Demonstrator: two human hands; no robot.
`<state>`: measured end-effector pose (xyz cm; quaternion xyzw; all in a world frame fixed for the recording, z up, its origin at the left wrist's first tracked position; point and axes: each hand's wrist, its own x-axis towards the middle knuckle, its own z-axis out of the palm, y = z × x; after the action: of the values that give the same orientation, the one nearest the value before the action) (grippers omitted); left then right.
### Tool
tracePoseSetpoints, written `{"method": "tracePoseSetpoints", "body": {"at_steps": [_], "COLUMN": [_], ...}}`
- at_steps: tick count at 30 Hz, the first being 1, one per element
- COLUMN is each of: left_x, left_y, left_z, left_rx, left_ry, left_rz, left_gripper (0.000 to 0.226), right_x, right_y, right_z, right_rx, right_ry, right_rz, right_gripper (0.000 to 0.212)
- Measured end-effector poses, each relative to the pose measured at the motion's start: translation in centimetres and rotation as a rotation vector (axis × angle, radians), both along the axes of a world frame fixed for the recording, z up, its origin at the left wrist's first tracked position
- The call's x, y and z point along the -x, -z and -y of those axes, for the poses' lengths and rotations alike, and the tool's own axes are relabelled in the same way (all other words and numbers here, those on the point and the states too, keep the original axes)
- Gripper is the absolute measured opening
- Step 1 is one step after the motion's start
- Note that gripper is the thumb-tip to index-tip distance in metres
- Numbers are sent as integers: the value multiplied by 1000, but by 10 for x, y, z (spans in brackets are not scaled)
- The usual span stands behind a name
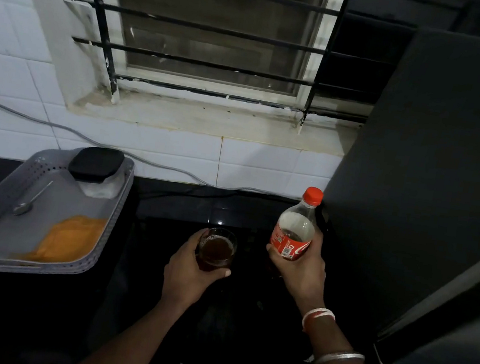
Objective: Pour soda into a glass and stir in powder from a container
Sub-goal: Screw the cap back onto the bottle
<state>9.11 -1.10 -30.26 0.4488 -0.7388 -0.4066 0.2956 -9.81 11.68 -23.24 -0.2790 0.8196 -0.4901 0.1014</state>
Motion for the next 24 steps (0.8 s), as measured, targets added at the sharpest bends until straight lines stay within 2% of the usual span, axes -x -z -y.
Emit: {"method": "tracePoseSetpoints", "body": {"at_steps": [14, 18, 21, 23, 24], "left_x": [20, 21, 15, 1, -9], "left_y": [2, 5, 5, 0, -4], "left_z": [20, 22, 27, 32, 35], "left_rx": [67, 60, -13, -90, -110], "left_ry": [36, 50, 116, 177, 202], "left_rz": [-27, -7, -1, 2, 13], "left_gripper": [100, 105, 118, 124, 119], "right_x": [8, 10, 4, -10, -21], "right_y": [21, 26, 39, 50, 52], "right_z": [27, 26, 17, 6, -2], "right_rx": [-90, -92, -58, 15, 23], "right_ry": [-25, -44, -81, 45, 166], "right_rz": [-27, -20, 105, 174, 173], "right_gripper": [95, 96, 107, 114, 107]}}
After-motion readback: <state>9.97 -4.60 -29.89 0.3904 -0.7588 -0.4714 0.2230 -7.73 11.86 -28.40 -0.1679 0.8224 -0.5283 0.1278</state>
